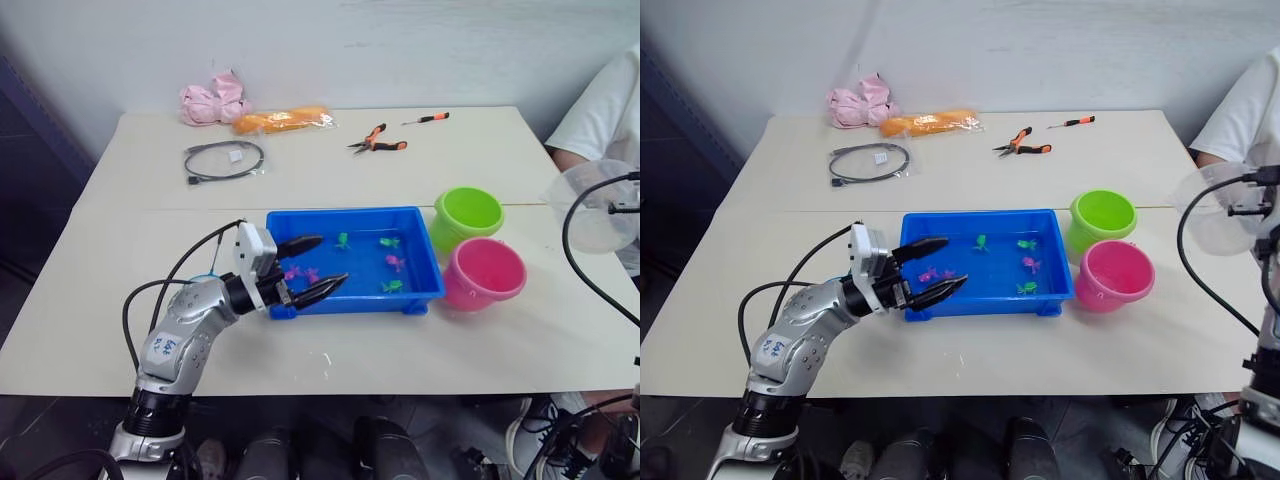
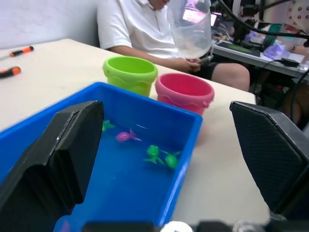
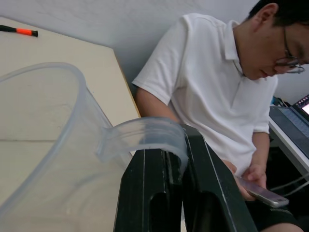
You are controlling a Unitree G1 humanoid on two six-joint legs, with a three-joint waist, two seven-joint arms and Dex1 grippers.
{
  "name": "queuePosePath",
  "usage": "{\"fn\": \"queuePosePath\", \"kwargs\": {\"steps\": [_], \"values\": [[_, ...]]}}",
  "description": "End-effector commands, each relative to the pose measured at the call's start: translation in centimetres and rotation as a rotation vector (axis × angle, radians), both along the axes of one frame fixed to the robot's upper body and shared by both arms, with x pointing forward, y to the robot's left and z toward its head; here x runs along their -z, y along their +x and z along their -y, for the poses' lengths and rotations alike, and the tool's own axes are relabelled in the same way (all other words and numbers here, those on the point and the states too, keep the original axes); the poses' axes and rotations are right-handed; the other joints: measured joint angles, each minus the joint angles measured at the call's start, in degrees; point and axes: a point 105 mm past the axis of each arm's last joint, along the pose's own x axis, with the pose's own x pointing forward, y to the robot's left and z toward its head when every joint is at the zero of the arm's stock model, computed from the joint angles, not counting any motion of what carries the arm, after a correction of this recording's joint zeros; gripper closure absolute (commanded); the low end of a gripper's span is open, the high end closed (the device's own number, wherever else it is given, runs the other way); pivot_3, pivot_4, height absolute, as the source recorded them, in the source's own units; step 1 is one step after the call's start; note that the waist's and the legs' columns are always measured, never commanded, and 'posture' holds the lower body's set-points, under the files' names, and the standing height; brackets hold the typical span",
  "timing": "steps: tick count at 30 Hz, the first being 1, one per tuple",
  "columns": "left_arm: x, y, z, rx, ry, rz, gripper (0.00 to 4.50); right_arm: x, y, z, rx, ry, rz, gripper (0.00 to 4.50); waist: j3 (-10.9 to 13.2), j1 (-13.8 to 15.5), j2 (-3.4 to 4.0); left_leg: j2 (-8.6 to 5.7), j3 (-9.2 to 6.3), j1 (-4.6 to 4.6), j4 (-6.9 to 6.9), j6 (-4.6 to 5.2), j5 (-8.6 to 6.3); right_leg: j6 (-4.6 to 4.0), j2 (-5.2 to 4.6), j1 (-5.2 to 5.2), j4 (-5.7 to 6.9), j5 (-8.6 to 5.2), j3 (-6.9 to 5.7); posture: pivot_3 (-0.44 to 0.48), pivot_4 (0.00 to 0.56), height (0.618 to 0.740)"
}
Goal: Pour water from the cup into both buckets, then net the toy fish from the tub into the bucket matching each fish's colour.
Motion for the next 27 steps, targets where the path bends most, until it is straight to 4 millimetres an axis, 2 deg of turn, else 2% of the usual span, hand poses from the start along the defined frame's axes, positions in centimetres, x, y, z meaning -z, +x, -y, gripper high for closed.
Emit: {"fn": "queuePosePath", "kwargs": {"steps": [1,8,17,21,27], "values": [[-0.9,0.3,-0.3,-0.033,0.000,0.056,0.00,-2.0,1.0,-0.5,-0.017,-0.127,0.031,4.44,0.00,0.03,0.00,0.00,0.00,0.00,-0.01,0.00,0.00,0.00,0.00,0.00,-0.01,0.00,0.00,0.000,0.150,0.740],[-1.0,0.2,-0.2,-0.058,-0.004,0.068,0.00,-1.8,3.0,-2.1,-0.051,-0.222,0.029,4.44,0.00,0.16,0.00,-0.03,-0.06,-0.19,-0.03,0.02,0.01,0.13,0.01,0.00,-0.04,0.07,-0.14,0.000,0.150,0.740],[-1.0,0.1,-0.3,-0.082,0.002,0.082,0.00,-2.5,4.2,-4.2,-0.097,-0.477,0.042,4.44,0.00,0.11,0.00,-0.01,-0.06,-0.17,-0.03,0.01,0.01,0.14,0.02,0.00,-0.03,0.07,-0.13,0.000,0.150,0.740],[-1.1,0.2,-0.4,-0.097,-0.003,0.088,0.00,-2.9,4.7,-5.8,-0.102,-0.714,0.037,4.44,0.00,0.04,0.00,-0.01,-0.06,-0.17,-0.03,0.00,0.01,0.14,0.01,-0.01,-0.04,0.07,-0.12,0.000,0.150,0.740],[-1.1,0.4,-0.4,-0.103,-0.002,0.090,0.00,-2.9,5.1,-6.7,-0.095,-0.836,0.034,4.44,0.00,0.03,0.00,0.01,-0.06,-0.17,-0.03,-0.05,0.04,0.14,0.04,0.00,-0.04,0.07,-0.12,0.000,0.150,0.740]]}}
